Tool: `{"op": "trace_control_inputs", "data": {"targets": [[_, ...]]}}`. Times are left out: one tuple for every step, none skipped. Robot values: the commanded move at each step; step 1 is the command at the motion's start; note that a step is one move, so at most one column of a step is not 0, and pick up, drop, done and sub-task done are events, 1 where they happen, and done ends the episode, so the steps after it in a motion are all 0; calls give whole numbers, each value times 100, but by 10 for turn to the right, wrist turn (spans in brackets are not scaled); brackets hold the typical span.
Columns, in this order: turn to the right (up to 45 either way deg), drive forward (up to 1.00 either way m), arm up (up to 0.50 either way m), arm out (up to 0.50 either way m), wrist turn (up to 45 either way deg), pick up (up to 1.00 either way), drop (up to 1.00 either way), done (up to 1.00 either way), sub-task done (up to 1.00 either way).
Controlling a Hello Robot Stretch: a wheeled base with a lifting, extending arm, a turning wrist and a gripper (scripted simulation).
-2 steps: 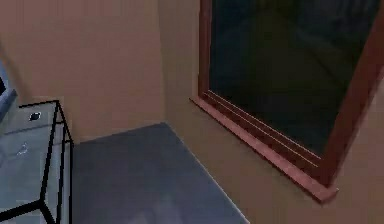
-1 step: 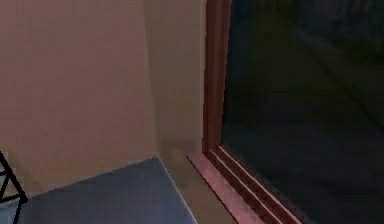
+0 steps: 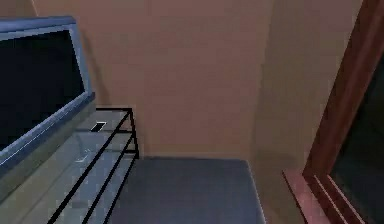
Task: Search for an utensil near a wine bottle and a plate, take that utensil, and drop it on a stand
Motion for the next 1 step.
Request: {"op": "trace_control_inputs", "data": {"targets": [[0, 90, 0, 0, 0, 0, 0, 0, 0]]}}
